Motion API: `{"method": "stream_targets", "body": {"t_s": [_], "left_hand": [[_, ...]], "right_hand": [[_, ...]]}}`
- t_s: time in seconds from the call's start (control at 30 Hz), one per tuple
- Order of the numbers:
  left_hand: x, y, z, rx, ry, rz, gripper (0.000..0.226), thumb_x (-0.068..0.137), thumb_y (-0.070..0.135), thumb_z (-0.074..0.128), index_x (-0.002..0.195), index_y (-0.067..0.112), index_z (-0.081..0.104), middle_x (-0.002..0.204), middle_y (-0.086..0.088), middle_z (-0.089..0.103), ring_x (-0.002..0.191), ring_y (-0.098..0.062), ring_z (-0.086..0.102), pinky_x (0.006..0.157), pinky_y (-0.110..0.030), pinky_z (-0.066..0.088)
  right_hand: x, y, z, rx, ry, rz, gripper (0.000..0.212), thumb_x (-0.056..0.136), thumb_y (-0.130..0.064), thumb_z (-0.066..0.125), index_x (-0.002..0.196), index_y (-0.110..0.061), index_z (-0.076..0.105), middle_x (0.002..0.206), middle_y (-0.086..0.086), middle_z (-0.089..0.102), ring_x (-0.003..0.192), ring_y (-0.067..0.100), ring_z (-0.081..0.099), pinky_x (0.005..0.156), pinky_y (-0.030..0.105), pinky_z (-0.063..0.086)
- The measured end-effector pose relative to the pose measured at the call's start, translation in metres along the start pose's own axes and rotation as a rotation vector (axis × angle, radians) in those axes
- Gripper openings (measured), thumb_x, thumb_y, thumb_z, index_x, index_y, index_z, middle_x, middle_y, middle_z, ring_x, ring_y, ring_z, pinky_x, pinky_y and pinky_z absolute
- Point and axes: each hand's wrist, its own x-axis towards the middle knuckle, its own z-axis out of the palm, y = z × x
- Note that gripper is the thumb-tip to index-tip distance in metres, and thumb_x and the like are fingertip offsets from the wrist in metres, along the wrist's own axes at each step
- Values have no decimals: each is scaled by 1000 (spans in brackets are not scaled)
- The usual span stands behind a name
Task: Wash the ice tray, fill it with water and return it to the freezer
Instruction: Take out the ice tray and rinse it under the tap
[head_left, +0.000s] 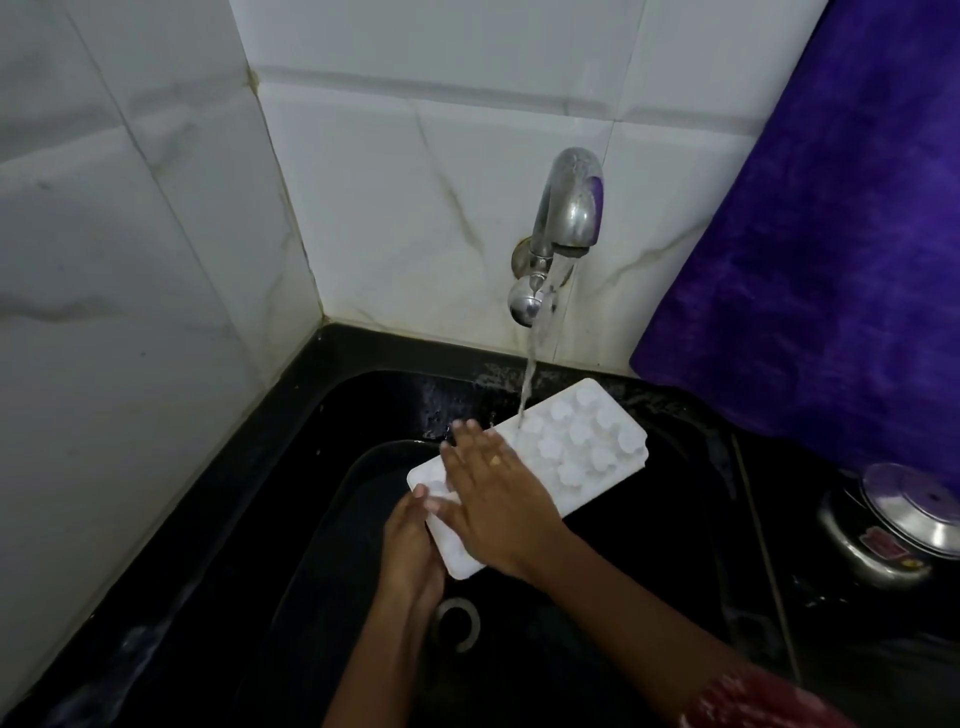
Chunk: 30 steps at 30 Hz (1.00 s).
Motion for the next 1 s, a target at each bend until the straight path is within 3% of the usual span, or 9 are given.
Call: {"method": "stream_targets", "body": {"t_s": [0.17, 0.27, 0.37, 0.43, 0.6, 0.7, 0.8, 0.9, 1.0], "left_hand": [[-3, 3, -3, -72, 43, -23, 27, 98, 19, 41, 92, 4, 63, 76, -5, 73, 64, -10, 69, 52, -17, 53], [-4, 12, -9, -157, 62, -85, 39, 100, 25, 32, 94, -4, 58, 73, -14, 71, 63, -19, 70, 52, -24, 55], [2, 14, -24, -79, 181, -69, 50, 101, 32, 27, 130, -6, 42, 125, -28, 54, 114, -39, 54, 93, -46, 46], [6, 15, -29, 62, 324, -19, 47, 100, 32, 33, 135, 3, 40, 140, -22, 43, 129, -38, 41, 106, -49, 35], [3, 12, -33, 112, 344, -44, 43, 101, 37, 30, 130, 9, 45, 131, -15, 52, 115, -32, 52, 95, -44, 42], [-5, 15, -29, 97, 369, -76, 44, 100, 40, 29, 129, 11, 46, 122, -12, 56, 103, -30, 55, 90, -42, 44], [-3, 14, -33, 21, 359, -137, 55, 99, 45, 27, 138, 8, 37, 138, -15, 45, 128, -33, 43, 104, -45, 36], [-2, 19, -38, -159, 311, -220, 65, 95, 58, 23, 142, 14, 33, 147, -10, 38, 132, -31, 38, 102, -46, 35], [-6, 25, -37, -345, 188, -275, 75, 89, 69, 21, 137, 16, 42, 135, -12, 50, 105, -31, 54, 76, -44, 44]], "right_hand": [[-18, 4, 5, -1, -38, -416, 64, 98, -49, 15, 143, -6, 27, 152, 11, 28, 142, 19, 23, 117, 35, 12], [-29, 20, 4, -16, -45, -541, 61, 97, -47, 26, 146, -12, 21, 155, 4, 21, 144, 14, 13, 119, 30, 4], [-32, 50, -5, -42, 36, -364, 61, 97, -51, 16, 147, -15, 21, 154, 1, 22, 143, 12, 13, 119, 30, 5], [-30, 65, -17, -55, 84, -223, 66, 96, -52, 6, 147, -13, 18, 154, 3, 19, 144, 17, 12, 117, 31, 3], [-13, 78, -36, 66, 191, 50, 76, 88, -57, -1, 147, -10, -2, 154, 1, -12, 141, 14, -17, 117, 31, -6], [-2, 79, -39, 480, 95, 239, 73, 94, -50, 34, 148, -9, 6, 157, 9, 8, 145, 23, 10, 119, 37, 10], [-1, 77, -45, 803, 96, 297, 65, 88, -40, 54, 140, -10, 30, 137, 6, 45, 124, 20, 45, 102, 33, 37], [-8, 77, -51, 891, 45, 317, 52, 87, -20, 62, 131, -10, 35, 119, 3, 51, 103, 16, 51, 82, 26, 40], [-12, 78, -50, 862, -4, 278, 50, 82, -12, 67, 121, -10, 36, 112, 3, 50, 98, 18, 51, 70, 24, 41]]}}
